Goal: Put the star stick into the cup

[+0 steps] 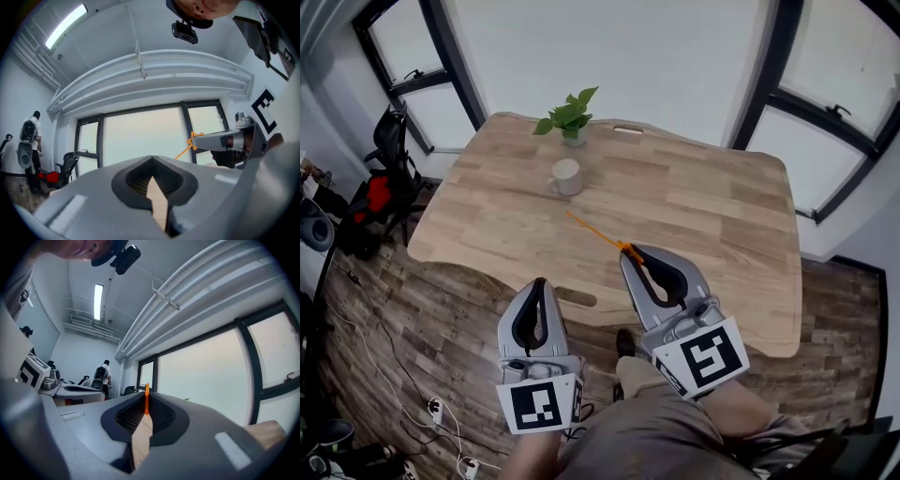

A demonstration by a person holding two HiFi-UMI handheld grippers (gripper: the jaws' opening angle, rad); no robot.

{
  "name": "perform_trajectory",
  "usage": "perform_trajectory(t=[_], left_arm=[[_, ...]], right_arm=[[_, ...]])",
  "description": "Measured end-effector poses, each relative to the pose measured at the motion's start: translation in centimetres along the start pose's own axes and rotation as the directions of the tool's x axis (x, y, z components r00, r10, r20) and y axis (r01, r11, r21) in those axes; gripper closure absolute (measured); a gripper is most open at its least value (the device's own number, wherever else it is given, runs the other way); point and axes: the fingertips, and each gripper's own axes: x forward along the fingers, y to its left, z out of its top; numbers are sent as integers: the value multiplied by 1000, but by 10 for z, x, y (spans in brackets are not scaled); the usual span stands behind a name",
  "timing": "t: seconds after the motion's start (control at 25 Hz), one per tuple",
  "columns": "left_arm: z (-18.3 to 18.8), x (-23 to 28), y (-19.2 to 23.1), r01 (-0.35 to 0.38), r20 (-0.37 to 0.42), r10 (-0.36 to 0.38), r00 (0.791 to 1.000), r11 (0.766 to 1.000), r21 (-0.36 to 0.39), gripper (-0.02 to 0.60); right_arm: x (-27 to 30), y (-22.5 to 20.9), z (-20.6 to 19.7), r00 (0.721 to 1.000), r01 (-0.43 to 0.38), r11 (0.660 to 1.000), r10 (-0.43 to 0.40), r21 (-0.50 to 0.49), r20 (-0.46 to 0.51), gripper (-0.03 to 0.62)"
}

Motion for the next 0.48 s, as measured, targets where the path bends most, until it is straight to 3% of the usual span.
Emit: perform_trajectory(t=[0.48], left_arm=[[-7, 106, 11, 20, -24, -19, 1000, 999, 48, 581]], right_arm=[[81, -62, -17, 1000, -3, 999, 4, 36, -11, 548]])
